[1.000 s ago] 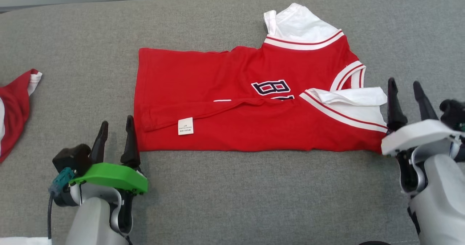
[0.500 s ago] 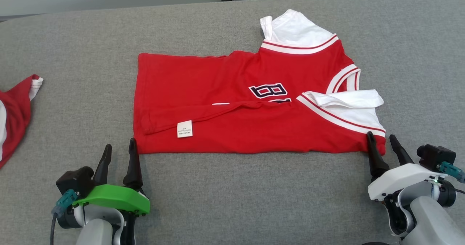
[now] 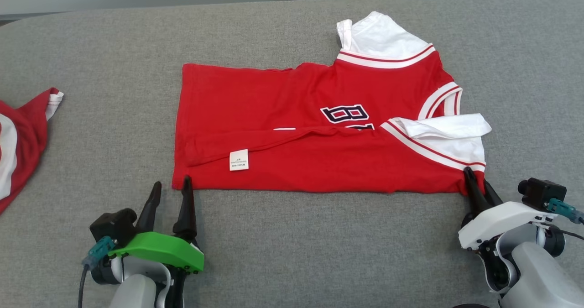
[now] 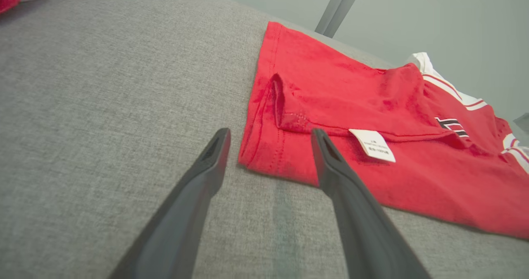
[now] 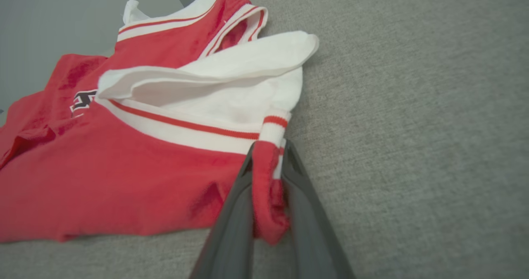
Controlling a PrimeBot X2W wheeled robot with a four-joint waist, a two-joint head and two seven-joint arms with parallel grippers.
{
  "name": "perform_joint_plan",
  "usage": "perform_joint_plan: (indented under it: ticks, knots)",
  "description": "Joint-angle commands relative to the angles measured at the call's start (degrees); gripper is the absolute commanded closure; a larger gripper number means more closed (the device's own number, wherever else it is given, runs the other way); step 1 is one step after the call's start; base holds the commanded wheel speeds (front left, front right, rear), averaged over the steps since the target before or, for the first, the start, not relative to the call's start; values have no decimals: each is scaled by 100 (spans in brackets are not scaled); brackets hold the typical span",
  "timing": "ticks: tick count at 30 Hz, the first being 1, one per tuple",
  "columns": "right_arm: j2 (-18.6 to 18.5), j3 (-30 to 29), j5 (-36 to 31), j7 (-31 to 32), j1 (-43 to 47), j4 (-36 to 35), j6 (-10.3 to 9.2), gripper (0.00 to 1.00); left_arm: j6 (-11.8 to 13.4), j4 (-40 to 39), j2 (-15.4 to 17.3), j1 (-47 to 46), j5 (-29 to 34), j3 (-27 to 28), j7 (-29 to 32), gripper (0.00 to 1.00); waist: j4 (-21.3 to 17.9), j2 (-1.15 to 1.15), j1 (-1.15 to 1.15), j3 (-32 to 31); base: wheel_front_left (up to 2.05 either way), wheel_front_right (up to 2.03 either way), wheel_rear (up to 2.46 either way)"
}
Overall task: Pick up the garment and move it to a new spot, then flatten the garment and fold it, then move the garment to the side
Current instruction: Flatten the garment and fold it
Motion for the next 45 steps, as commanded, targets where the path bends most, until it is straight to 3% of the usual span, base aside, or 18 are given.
perform_joint_plan:
  ticks: [1,15,16,17,18,19,31,37,45]
  knots:
    - [-67,5,82,14,4,-67,-12,100,18,72,18,-104,-132,-115,0,0,-22,0,0,18,0,0,0]
    - [-142,161,264,8,-119,-520,-11,100,18,907,16,-512,-360,-189,5,0,-250,0,0,262,0,0,0]
    - [-140,160,287,8,-120,-534,-11,100,18,930,13,-520,-406,-260,7,36,-256,0,0,276,0,0,0]
    - [-140,160,287,8,-120,-534,-11,100,18,930,13,-520,-406,-260,7,36,-256,0,0,276,0,0,0]
    - [-147,155,305,8,-121,-547,-11,100,18,937,13,-534,-438,-304,9,71,-255,0,0,287,0,0,0]
    - [-148,119,336,8,-126,-568,-11,100,18,930,13,-542,-531,-362,11,100,-251,0,0,296,0,0,0]
    - [-162,315,809,8,-239,-595,-7,100,18,324,30,-641,-857,-629,1,100,-114,0,0,182,0,0,0]
    - [-342,561,1364,8,-700,-368,-7,100,18,64,24,-794,-841,-485,1,100,-80,0,0,-295,0,0,0]
    - [-308,989,1869,118,-650,388,-8,100,18,457,25,-407,-818,-340,0,100,-94,0,0,-1330,0,0,0]
